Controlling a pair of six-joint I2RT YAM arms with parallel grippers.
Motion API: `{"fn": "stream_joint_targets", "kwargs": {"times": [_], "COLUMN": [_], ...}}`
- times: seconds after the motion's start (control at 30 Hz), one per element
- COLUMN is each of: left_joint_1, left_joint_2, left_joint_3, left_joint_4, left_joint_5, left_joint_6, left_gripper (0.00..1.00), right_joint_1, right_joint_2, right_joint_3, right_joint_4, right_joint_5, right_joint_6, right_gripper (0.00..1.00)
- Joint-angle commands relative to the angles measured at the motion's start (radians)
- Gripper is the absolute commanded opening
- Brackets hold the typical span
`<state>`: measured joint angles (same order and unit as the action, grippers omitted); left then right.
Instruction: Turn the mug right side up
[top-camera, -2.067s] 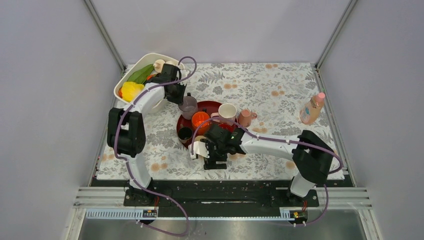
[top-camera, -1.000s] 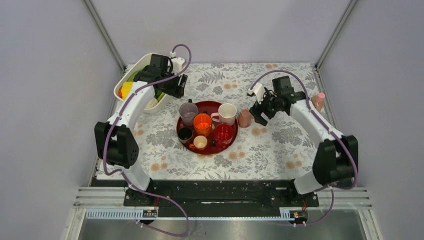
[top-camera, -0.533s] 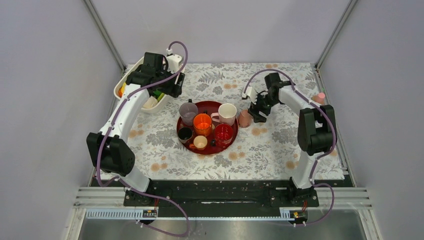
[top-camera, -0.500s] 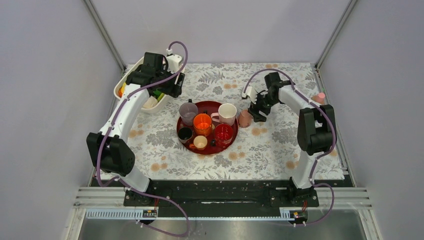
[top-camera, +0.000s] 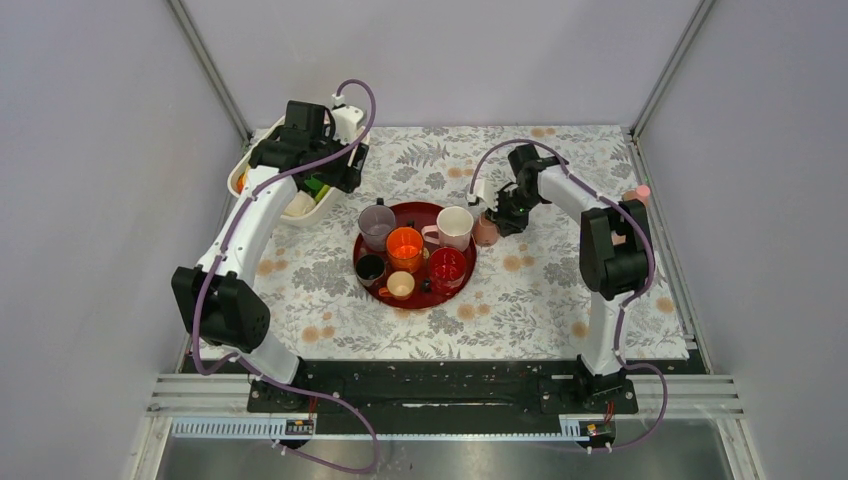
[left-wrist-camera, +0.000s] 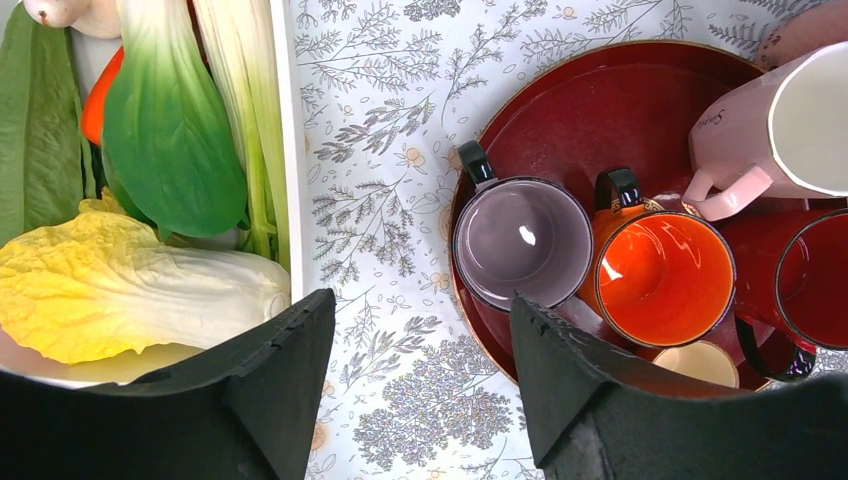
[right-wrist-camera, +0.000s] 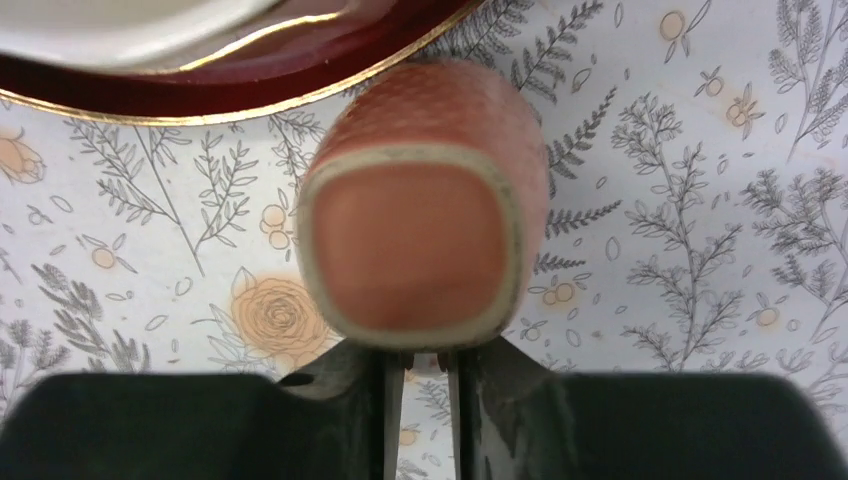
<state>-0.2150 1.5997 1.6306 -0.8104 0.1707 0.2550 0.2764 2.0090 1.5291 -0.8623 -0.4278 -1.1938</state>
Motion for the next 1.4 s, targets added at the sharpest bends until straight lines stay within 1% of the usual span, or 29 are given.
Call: {"fn": "stream_joint_targets", "kwargs": {"times": [0.0, 0.1, 0.13, 0.23, 0.33, 0.43, 0.53, 0.57, 0.7, 0.77, 0.87, 0.9, 1.0, 1.1, 1.2, 1.27, 1.3, 1.37], "left_joint_1": [0.002, 0.002, 0.002, 0.000, -0.007, -0.022, -0.051, -0.062, -0.117, -0.155, -0.215, -0.231, -0.262, -0.286, -0.290, -0.290, -0.291, -0.291], "left_joint_2": [-0.043, -0.054, -0.056, -0.061, -0.058, -0.045, -0.028, -0.023, 0.001, 0.002, -0.015, -0.020, -0.011, 0.001, 0.017, 0.034, 0.042, 0.054], "left_joint_3": [0.030, 0.018, 0.015, 0.021, 0.085, 0.178, 0.291, 0.333, 0.475, 0.523, 0.561, 0.571, 0.605, 0.579, 0.558, 0.593, 0.607, 0.602], "left_joint_4": [0.024, 0.024, 0.024, 0.014, -0.038, -0.122, -0.206, -0.227, -0.295, -0.300, -0.245, -0.216, -0.079, 0.049, 0.191, 0.225, 0.235, 0.262], "left_joint_5": [-0.026, -0.022, -0.020, -0.004, 0.036, 0.102, 0.191, 0.231, 0.403, 0.493, 0.620, 0.674, 0.842, 0.924, 0.989, 0.997, 0.992, 0.989], "left_joint_6": [0.018, 0.019, 0.018, 0.018, 0.031, 0.034, 0.012, -0.001, -0.078, -0.120, -0.193, -0.235, -0.411, -0.569, -0.714, -0.741, -0.751, -0.782], "left_gripper": [0.68, 0.67, 0.67, 0.67, 0.67, 0.67, 0.69, 0.70, 0.76, 0.79, 0.85, 0.88, 0.94, 0.98, 0.96, 0.94, 0.92, 0.84], "right_joint_1": [0.009, 0.008, 0.007, -0.003, -0.027, -0.037, -0.037, -0.036, -0.014, 0.031, 0.116, 0.135, 0.185, 0.216, 0.235, 0.243, 0.250, 0.267], "right_joint_2": [0.010, -0.026, -0.042, -0.098, -0.181, -0.316, -0.507, -0.582, -0.883, -0.973, -1.043, -1.061, -1.096, -1.098, -1.084, -1.075, -1.073, -1.073], "right_joint_3": [0.045, 0.031, 0.025, 0.028, 0.036, -0.008, -0.111, -0.159, -0.352, -0.407, -0.411, -0.420, -0.445, -0.416, -0.387, -0.383, -0.381, -0.375], "right_joint_4": [-0.013, -0.018, -0.018, -0.025, -0.017, 0.056, 0.248, 0.320, 0.680, 0.793, 0.849, 0.904, 1.025, 1.047, 1.019, 1.019, 1.019, 1.022], "right_joint_5": [-0.013, 0.024, 0.030, 0.046, 0.076, 0.067, 0.024, 0.003, -0.099, -0.108, -0.072, -0.077, -0.112, -0.130, -0.127, -0.124, -0.121, -0.111], "right_joint_6": [0.002, -0.002, -0.001, 0.058, 0.180, 0.294, 0.380, 0.387, 0.386, 0.351, 0.277, 0.258, 0.250, 0.254, 0.236, 0.230, 0.230, 0.233], "right_gripper": [0.18, 0.02, 0.00, 0.00, 0.00, 0.00, 0.00, 0.00, 0.00, 0.00, 0.00, 0.00, 0.00, 0.00, 0.00, 0.00, 0.00, 0.00]}}
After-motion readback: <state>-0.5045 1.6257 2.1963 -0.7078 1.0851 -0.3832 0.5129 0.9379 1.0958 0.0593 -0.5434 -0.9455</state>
